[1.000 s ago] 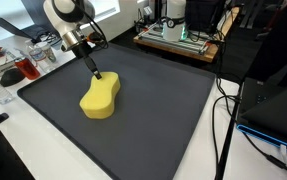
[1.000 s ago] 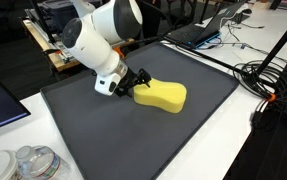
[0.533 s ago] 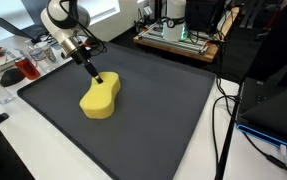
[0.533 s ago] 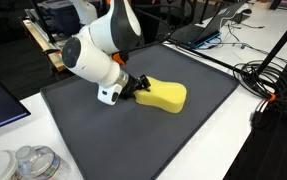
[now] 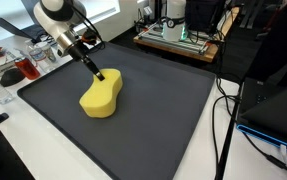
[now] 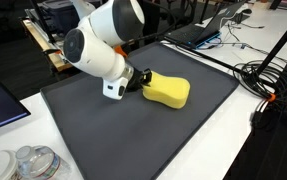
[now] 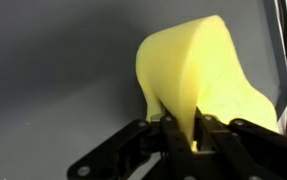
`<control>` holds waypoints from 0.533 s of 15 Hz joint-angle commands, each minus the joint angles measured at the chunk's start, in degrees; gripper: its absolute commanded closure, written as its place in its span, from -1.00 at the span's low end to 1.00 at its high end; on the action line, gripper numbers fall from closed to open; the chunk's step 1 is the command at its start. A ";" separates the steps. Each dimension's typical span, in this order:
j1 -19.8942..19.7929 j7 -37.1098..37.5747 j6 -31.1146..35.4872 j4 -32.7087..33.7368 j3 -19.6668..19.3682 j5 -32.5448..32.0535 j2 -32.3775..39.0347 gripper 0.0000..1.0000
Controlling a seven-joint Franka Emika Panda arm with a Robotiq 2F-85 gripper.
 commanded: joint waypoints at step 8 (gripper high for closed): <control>11.64 14.37 0.59 -10.68 -3.82 -27.33 -23.25 0.88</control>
